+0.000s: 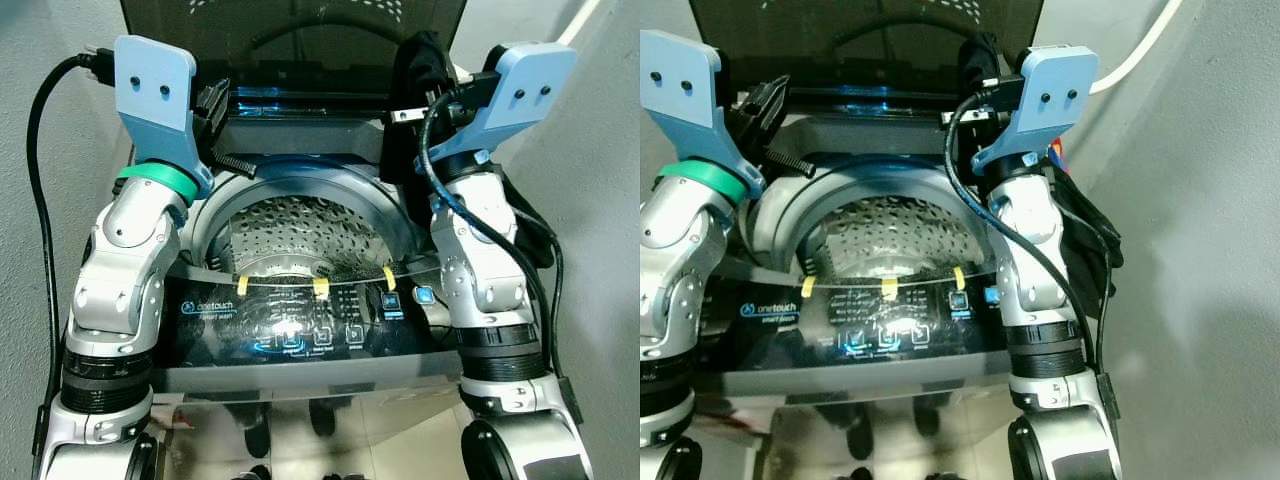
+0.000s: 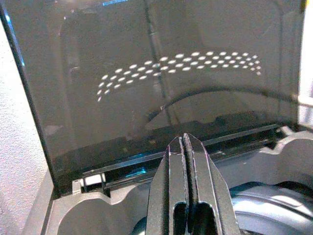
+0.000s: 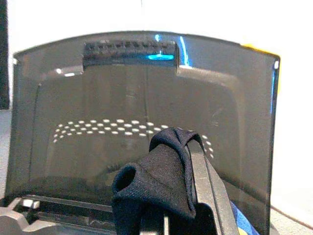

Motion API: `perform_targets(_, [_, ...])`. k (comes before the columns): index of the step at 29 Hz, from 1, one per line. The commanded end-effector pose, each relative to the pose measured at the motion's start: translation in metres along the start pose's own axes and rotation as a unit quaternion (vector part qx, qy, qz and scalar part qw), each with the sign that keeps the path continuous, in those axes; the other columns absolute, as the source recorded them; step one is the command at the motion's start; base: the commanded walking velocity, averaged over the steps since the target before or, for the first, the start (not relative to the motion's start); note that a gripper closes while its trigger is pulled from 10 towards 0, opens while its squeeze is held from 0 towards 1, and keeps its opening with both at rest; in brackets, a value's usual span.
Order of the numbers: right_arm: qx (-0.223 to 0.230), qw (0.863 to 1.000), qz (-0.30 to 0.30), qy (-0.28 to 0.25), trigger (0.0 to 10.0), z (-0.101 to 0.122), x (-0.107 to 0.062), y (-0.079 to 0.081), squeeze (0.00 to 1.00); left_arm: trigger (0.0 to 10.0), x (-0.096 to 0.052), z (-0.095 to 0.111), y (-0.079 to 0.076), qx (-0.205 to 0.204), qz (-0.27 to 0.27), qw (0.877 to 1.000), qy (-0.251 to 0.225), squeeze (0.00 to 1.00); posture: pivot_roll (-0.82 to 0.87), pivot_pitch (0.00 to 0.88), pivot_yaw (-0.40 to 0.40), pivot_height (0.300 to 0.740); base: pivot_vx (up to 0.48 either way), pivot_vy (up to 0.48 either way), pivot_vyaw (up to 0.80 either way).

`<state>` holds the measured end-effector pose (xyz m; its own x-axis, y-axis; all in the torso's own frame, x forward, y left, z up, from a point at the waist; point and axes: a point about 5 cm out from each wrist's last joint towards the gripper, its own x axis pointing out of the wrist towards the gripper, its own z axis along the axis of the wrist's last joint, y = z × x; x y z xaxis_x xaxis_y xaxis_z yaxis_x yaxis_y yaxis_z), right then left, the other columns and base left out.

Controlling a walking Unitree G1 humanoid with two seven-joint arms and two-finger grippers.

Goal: Clothes washing

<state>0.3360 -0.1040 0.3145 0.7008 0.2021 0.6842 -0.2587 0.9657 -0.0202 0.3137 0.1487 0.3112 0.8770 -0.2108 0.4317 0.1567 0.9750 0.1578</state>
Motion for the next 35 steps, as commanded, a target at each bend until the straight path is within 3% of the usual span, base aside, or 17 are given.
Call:
perform_targets(1, [-0.006, 1.0, 0.011, -0.008, 10.0, 0.003, 0.0, 0.0, 0.0, 10.0, -0.003, 0.001, -0.006, -0.017, -0.043, 0.999, 0.002, 0.0, 0.06, 0.047, -0.005, 0.74, 0.0, 0.0, 0.0])
perform_targets(6, [-0.015, 0.999, 0.033, -0.008, 10.0, 0.004, 0.001, 0.003, 0.0, 10.0, -0.008, 0.007, -0.008, -0.007, -0.102, 0.995, -0.01, 0.0, 0.06, 0.051, -0.006, 0.74, 0.0, 0.0, 0.0])
perform_targets(8, [-0.017, 0.998, 0.052, -0.019, 10.0, 0.011, 0.007, 0.001, 0.0, 10.0, -0.021, 0.015, -0.007, -0.004, -0.187, 0.982, -0.015, 0.0, 0.06, 0.055, -0.007, 0.74, 0.0, 0.0, 0.0])
perform_targets(9, [-0.017, 0.998, 0.052, -0.019, 10.0, 0.011, 0.007, 0.001, 0.0, 10.0, -0.021, 0.015, -0.007, -0.004, -0.187, 0.982, -0.015, 0.0, 0.06, 0.055, -0.007, 0.74, 0.0, 0.0, 0.0])
perform_targets(11, [-0.01, 0.997, 0.061, -0.035, 10.0, 0.021, 0.017, -0.003, 0.0, 10.0, -0.037, 0.02, -0.009, -0.01, -0.266, 0.964, -0.005, 0.0, 0.06, 0.058, -0.006, 0.74, 0.0, 0.0, 0.0])
perform_targets(13, [-0.006, 0.997, 0.062, -0.042, 10.0, 0.025, 0.022, -0.005, 0.0, 10.0, -0.044, 0.02, -0.01, -0.014, -0.294, 0.956, 0.002, 0.0, 0.06, 0.058, -0.006, 0.74, 0.0, 0.0, 0.0])
perform_targets(15, [0.013, 0.997, 0.04, -0.07, 10.0, 0.04, 0.036, -0.014, 0.0, 10.0, -0.06, 0.015, -0.014, -0.028, -0.352, 0.935, 0.028, 0.0, 0.07, 0.065, -0.008, 0.74, 0.0, 0.0, 0.0])
perform_targets(16, [0.013, 0.997, 0.04, -0.07, 10.0, 0.04, 0.036, -0.014, 0.0, 10.0, -0.06, 0.015, -0.014, -0.028, -0.352, 0.935, 0.028, 0.0, 0.07, 0.065, -0.008, 0.74, 0.0, 0.0, 0.0])
perform_targets(19, [0.076, 0.99, 0.024, -0.118, 10.0, 0.068, 0.051, -0.022, 0.0, 10.0, -0.07, 0.0, -0.026, -0.049, -0.396, 0.915, 0.062, 0.0, 0.07, 0.069, -0.008, 0.74, 0.0, 0.0, 0.0])
perform_targets(22, [0.097, 0.986, 0.033, -0.129, 10.0, 0.075, 0.052, -0.022, 0.0, 10.0, -0.068, -0.004, -0.029, -0.049, -0.398, 0.914, 0.065, 0.0, 0.06, 0.071, -0.007, 0.74, 0.0, 0.0, 0.0])
perform_targets(25, [0.175, 0.961, 0.154, -0.148, 10.0, 0.1, 0.045, -0.006, 0.0, 10.0, -0.043, -0.015, -0.03, -0.065, -0.389, 0.917, 0.06, 0.0, 0.04, 0.075, -0.002, 0.74, 0.0, 0.0, 0.0])
perform_targets(29, [0.245, 0.92, 0.268, -0.146, 10.0, 0.111, 0.03, 0.011, 0.0, 10.0, -0.021, -0.015, -0.032, -0.098, -0.416, 0.903, 0.045, 0.0, 0.03, 0.078, 0.001, 0.74, 0.0, 0.0, 0.0])
perform_targets(30, [0.245, 0.92, 0.268, -0.146, 10.0, 0.111, 0.03, 0.011, 0.0, 10.0, -0.021, -0.015, -0.032, -0.098, -0.416, 0.903, 0.045, 0.0, 0.03, 0.078, 0.001, 0.74, 0.0, 0.0, 0.0])
perform_targets(31, [0.265, 0.907, 0.295, -0.144, 10.0, 0.113, 0.025, 0.015, 0.0, 10.0, -0.017, -0.014, -0.033, -0.104, -0.425, 0.898, 0.04, 0.0, 0.02, 0.078, 0.001, 0.74, 0.0, 0.0, 0.0])
perform_targets(32, [0.265, 0.907, 0.295, -0.144, 10.0, 0.113, 0.025, 0.015, 0.0, 10.0, -0.017, -0.014, -0.033, -0.104, -0.425, 0.898, 0.04, 0.0, 0.02, 0.078, 0.001, 0.74, 0.0, 0.0, 0.0])
perform_targets(34, [0.317, 0.871, 0.349, -0.14, 10.0, 0.118, 0.016, 0.026, 0.0, 10.0, -0.008, -0.012, -0.039, -0.141, -0.448, 0.882, 0.035, 0.0, 0.02, 0.081, 0.003, 0.74, 0.0, 0.0, 0.0])
perform_targets(35, [0.317, 0.871, 0.349, -0.14, 10.0, 0.118, 0.016, 0.026, 0.0, 10.0, -0.008, -0.012, -0.039, -0.141, -0.448, 0.882, 0.035, 0.0, 0.02, 0.081, 0.003, 0.74, 0.0, 0.0, 0.0])
